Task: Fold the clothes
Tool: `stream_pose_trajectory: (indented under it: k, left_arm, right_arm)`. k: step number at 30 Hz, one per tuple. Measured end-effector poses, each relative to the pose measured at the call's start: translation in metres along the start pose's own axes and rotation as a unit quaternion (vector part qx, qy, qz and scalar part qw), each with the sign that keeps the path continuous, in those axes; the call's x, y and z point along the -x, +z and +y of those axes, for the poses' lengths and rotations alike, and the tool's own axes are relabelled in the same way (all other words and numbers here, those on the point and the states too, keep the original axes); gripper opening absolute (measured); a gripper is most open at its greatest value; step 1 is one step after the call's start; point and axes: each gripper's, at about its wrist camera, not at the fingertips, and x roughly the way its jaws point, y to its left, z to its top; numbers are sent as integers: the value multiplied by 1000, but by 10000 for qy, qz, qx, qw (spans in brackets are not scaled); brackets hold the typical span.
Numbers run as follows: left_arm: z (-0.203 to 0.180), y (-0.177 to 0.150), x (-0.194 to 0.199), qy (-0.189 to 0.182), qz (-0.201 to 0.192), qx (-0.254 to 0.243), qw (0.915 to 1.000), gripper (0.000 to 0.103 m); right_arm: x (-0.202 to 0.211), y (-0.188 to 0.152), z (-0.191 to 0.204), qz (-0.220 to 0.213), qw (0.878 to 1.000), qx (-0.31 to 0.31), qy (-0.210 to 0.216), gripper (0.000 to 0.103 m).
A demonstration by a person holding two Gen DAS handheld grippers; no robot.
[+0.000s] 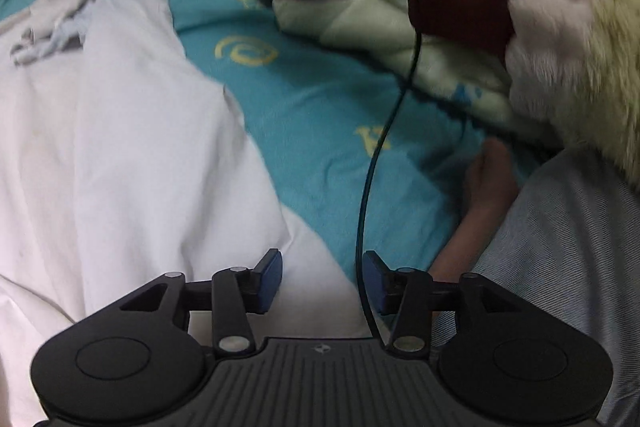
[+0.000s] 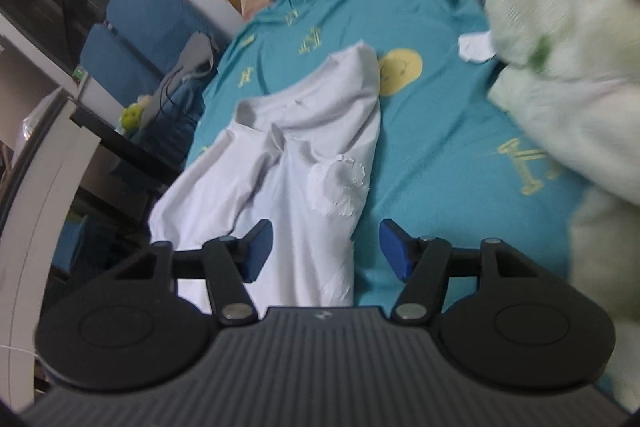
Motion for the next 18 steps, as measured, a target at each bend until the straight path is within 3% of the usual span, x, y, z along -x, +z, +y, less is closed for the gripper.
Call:
stream_pose_trajectory:
  k: [3,4,6,7,8,10,14,18]
  left_arm:
    - [8,-3,-8,33,74,115,9999,44]
    - [10,-4,-11,43,98,154,9998,41]
    - [15,-5,-17,65,147,230,9996,23]
    - [18,-6,-19,76,172,269,9995,4]
    - [20,-7,-19,17,172,345,9993,2]
    - [23,-7,-15,-145,131,454,9988,1]
    - [17,-9,-3,-646,43,492,9967,1]
    - [15,-12,-2,-825,106,576,9949,1]
  right_arm:
    - [-27,4,-9,57,10000,-26,69,59]
    - [-34,4,-10,63,9999,-3,84,54]
    - [-45,4,-9,38,9999,152,51,40]
    - [-50,4,-8,26,9997,244,26,26]
    - [-52,4,-7,12,9993,360,-29,16]
    - [-52,6,-6,-69,9990,422,-113,7]
    - [-43,14,0,-287,9974,575,-332,5]
    - [-44,21,0,-356,9951,750,-535,5]
